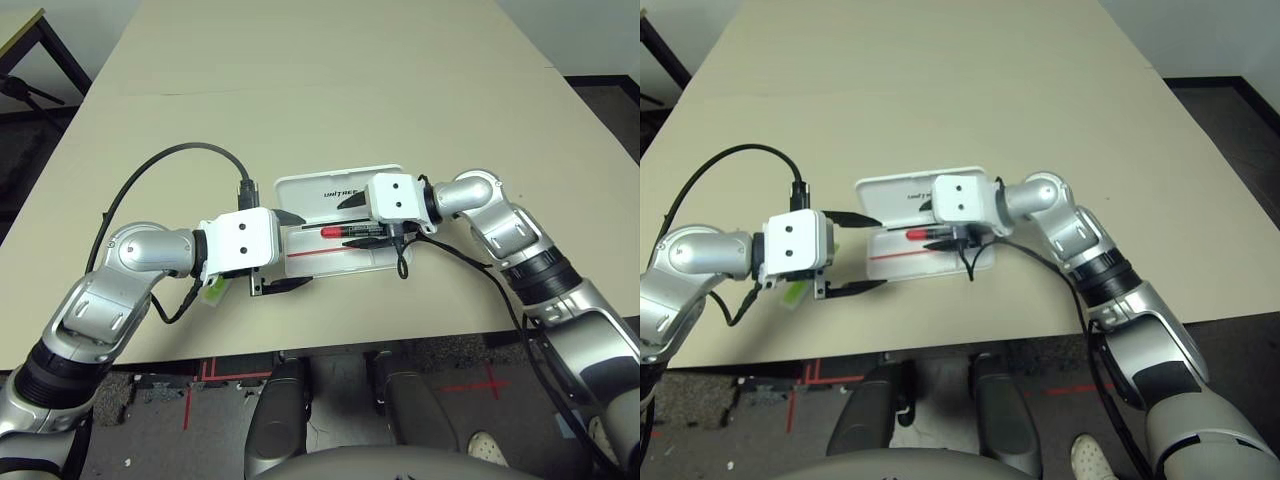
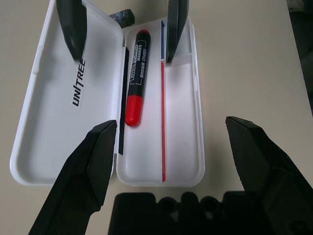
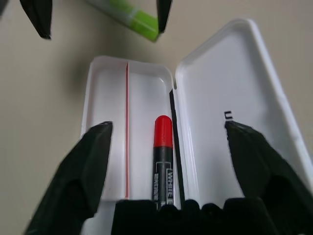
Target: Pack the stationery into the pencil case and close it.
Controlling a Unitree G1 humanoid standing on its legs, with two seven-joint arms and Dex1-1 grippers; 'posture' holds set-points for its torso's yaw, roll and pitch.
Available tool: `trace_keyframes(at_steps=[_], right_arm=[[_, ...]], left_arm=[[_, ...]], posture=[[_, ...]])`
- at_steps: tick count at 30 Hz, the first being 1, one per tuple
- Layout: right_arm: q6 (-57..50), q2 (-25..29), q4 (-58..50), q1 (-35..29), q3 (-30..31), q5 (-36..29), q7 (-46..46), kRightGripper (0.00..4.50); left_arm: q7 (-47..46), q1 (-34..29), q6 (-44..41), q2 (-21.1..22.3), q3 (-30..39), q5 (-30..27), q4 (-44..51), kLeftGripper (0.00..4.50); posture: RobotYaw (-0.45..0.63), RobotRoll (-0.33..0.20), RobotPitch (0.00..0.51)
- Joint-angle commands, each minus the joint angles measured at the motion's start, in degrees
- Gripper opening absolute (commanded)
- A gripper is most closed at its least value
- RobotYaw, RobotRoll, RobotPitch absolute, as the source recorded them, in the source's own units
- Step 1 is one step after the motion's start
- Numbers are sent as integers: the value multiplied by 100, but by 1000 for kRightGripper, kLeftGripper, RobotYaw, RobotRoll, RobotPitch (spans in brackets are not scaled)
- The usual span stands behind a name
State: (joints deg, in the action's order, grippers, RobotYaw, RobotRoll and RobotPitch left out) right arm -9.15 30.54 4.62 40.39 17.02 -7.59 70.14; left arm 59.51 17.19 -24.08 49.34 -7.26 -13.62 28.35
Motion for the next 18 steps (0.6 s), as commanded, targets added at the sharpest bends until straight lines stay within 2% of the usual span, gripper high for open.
trace_keyframes(at_steps=[1,10,14,18], right_arm=[[-473,452,-443,-388,-549,-628,284,4480],[-841,1555,-1067,-1495,-1375,-1295,568,4480],[-921,1648,-1194,-1676,-1478,-1437,487,4480],[-987,1670,-1293,-1768,-1490,-1538,445,4480]], left_arm=[[-45,-121,-58,61,88,-43,65,4500],[-103,-334,-9,135,290,-37,-32,4500],[-222,-429,-50,117,413,-21,-124,4500],[-720,-644,-544,84,673,93,-122,4500]], posture=[[52,0,168],[31,0,167],[21,0,164],[20,0,165]])
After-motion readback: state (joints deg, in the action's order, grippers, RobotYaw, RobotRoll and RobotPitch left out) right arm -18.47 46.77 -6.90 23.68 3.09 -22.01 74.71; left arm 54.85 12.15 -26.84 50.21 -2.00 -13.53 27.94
